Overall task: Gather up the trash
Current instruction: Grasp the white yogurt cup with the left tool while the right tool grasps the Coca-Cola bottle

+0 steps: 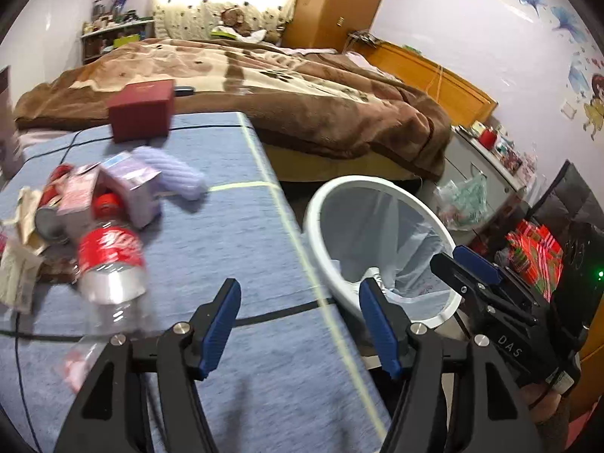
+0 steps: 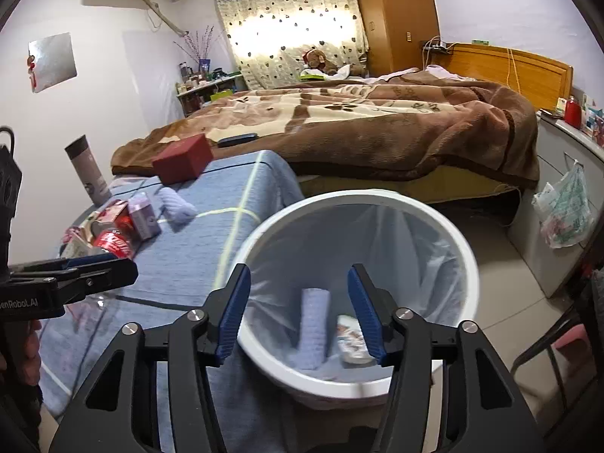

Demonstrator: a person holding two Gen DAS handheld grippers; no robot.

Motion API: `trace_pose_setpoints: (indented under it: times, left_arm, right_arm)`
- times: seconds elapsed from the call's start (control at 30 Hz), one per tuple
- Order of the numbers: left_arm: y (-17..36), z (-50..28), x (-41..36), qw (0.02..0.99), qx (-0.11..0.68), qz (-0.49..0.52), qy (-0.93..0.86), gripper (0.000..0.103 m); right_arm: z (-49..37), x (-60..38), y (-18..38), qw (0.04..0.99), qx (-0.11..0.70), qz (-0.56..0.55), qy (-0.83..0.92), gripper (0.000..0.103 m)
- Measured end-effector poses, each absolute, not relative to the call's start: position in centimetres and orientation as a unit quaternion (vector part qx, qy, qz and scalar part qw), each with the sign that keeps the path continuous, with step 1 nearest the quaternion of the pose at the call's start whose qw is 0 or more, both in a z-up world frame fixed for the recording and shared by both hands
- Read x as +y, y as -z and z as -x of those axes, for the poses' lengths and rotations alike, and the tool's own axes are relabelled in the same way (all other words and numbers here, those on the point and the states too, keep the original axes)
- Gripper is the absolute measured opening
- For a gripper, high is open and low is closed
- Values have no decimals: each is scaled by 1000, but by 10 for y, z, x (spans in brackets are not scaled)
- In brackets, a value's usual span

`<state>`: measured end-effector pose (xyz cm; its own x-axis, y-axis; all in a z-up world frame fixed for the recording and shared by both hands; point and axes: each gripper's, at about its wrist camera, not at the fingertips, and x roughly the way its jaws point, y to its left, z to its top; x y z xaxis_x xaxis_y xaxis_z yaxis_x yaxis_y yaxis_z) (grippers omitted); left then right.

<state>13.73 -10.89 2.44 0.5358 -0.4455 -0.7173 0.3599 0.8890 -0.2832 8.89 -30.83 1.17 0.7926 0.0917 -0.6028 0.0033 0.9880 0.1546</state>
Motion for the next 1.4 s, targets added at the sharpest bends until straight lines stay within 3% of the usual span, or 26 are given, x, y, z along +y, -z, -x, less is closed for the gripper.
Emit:
trace_pose_setpoints:
  times: [0.87,1.4]
  left_arm:
    - [-12,-122,90,914,383,114,65,72]
    - [3,-161,125,909,405,82,60,73]
  right_arm:
    - [-124,-178,-8,918,361,-69,-147,60]
    - [-158,-127,-5,896,405,-54,-173,60]
